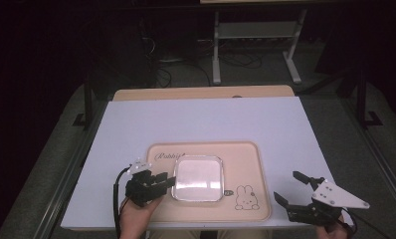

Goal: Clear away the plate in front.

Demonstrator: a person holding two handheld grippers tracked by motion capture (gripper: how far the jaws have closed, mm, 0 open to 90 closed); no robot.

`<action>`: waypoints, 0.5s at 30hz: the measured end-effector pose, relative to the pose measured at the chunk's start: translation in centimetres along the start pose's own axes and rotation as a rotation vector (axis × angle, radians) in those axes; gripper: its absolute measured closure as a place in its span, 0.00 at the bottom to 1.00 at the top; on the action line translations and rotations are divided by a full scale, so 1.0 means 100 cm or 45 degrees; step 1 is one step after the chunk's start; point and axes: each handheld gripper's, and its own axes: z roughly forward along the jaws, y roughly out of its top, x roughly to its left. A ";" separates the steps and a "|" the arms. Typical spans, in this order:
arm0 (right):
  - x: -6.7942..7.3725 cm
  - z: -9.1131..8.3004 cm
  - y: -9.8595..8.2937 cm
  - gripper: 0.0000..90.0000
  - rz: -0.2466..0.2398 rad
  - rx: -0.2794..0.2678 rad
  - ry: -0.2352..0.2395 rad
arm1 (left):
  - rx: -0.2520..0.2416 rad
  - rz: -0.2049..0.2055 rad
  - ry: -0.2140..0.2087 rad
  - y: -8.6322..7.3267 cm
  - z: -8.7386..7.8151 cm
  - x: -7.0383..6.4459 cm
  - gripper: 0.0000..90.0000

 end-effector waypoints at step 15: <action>-0.002 0.000 -0.001 0.14 0.015 0.011 -0.021 | -0.040 0.050 -0.002 0.002 -0.008 0.010 0.65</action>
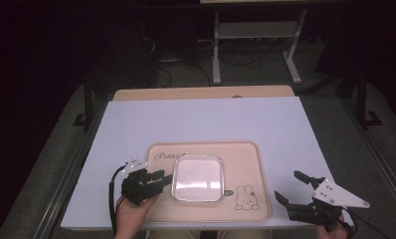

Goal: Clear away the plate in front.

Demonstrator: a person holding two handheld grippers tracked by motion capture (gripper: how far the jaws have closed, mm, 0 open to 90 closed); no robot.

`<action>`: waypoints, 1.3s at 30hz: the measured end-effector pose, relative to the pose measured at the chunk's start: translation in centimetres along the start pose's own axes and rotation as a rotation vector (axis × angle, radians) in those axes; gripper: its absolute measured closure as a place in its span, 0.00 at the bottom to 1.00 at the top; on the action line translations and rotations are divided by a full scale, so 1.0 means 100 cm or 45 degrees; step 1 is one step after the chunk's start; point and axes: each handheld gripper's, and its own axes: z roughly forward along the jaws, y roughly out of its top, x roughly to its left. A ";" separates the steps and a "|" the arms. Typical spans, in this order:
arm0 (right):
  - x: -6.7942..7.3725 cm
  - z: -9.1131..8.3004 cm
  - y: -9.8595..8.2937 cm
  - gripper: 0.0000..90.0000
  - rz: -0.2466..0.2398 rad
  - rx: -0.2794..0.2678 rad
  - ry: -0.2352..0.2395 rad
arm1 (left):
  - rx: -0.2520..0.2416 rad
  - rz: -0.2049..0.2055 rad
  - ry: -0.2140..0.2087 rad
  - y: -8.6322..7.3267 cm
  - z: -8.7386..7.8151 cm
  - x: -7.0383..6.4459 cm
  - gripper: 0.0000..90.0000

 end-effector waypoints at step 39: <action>-0.001 0.001 -0.001 0.14 0.011 0.022 -0.028 | -0.040 0.133 0.040 -0.002 -0.032 0.031 0.56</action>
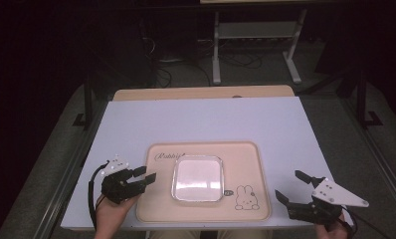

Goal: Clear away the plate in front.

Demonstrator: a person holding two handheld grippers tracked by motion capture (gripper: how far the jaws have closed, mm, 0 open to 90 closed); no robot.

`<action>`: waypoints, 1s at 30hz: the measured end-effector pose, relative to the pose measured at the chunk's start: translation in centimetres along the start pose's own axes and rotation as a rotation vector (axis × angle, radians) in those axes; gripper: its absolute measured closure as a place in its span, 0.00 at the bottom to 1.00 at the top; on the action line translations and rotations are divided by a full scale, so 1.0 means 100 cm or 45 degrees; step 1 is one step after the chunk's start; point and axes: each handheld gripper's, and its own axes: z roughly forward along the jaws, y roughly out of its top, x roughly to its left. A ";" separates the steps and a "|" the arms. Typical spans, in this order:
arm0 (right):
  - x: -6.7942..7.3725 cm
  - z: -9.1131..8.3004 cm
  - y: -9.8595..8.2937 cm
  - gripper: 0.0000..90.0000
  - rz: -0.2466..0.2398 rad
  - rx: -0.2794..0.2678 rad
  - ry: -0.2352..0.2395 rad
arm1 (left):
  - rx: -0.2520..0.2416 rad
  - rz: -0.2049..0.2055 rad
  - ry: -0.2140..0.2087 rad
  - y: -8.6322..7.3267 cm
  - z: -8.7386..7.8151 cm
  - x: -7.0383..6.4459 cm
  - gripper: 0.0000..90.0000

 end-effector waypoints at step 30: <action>0.000 0.000 0.000 0.14 -0.004 0.006 -0.009 | -0.036 0.091 -0.026 -0.019 -0.022 0.016 0.29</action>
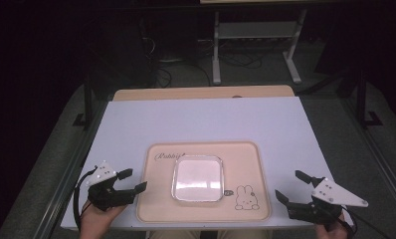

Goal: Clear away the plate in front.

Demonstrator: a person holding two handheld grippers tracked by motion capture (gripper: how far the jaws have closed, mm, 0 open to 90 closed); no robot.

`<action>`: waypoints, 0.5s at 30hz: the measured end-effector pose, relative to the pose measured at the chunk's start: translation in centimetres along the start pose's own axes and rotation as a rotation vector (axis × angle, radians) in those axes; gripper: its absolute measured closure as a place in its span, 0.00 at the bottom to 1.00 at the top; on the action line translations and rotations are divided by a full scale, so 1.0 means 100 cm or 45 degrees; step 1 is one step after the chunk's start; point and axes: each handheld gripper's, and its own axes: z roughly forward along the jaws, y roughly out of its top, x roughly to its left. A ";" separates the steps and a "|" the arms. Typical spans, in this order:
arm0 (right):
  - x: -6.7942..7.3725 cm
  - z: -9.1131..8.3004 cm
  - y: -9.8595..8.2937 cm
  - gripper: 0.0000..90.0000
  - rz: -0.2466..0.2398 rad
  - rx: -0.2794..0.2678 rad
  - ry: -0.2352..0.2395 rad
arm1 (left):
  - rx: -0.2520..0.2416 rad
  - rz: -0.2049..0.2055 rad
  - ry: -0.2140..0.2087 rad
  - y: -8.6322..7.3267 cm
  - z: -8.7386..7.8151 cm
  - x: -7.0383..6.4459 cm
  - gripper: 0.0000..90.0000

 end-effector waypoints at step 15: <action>0.001 0.001 0.000 0.14 -0.013 0.005 0.022 | 0.007 0.017 0.028 -0.016 0.000 0.002 0.25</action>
